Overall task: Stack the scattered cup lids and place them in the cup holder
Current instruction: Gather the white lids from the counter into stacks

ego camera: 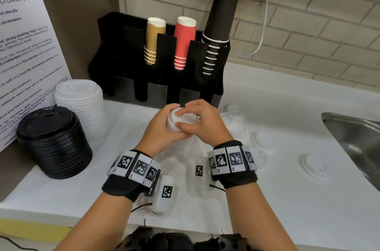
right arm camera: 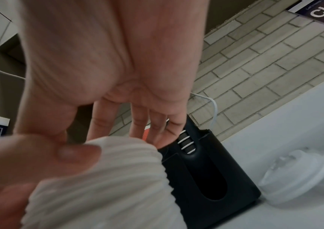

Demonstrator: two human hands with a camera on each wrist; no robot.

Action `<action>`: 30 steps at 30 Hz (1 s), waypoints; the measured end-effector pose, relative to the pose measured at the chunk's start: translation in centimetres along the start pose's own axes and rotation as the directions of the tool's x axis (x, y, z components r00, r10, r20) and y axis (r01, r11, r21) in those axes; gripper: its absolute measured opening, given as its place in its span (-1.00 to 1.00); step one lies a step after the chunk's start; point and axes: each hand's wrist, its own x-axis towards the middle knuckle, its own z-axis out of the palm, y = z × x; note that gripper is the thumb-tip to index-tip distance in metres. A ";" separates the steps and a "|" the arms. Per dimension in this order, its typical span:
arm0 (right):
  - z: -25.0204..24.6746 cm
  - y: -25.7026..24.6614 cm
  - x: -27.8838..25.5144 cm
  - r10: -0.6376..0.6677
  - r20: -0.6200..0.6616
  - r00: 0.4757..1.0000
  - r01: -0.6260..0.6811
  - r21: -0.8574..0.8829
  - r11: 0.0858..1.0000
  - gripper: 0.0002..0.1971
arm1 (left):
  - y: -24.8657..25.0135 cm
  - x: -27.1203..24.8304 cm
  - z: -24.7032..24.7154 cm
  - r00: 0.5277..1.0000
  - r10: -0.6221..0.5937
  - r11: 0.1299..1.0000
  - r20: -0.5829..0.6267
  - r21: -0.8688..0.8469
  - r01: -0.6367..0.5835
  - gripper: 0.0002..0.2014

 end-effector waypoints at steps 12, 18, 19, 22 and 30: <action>-4.4 7.6 3.5 0.634 -0.039 0.772 -0.591 -0.409 0.695 -0.56 | -0.4 0.3 -0.5 1.000 -0.018 1.000 -0.018 0.012 0.018 -0.40; -4.5 8.1 3.9 0.632 0.080 0.771 -0.486 -0.567 0.665 -0.41 | -0.5 0.3 -0.3 0.999 -0.032 0.999 -0.025 0.002 0.032 -0.40; -4.4 8.1 3.9 0.634 0.082 0.769 -0.470 -0.601 0.646 -0.42 | -0.4 0.4 -0.3 0.999 -0.038 0.999 -0.024 -0.003 0.038 -0.41; -4.5 8.0 3.9 0.622 0.071 0.780 -0.456 -0.617 0.642 -0.47 | -0.4 0.3 -0.3 0.998 -0.052 0.999 -0.025 -0.010 0.052 -0.41; -6.1 6.3 1.1 0.499 0.113 0.859 -0.487 -0.116 0.866 -0.59 | -0.5 0.3 -0.4 0.998 -0.058 0.998 -0.021 -0.018 0.058 -0.36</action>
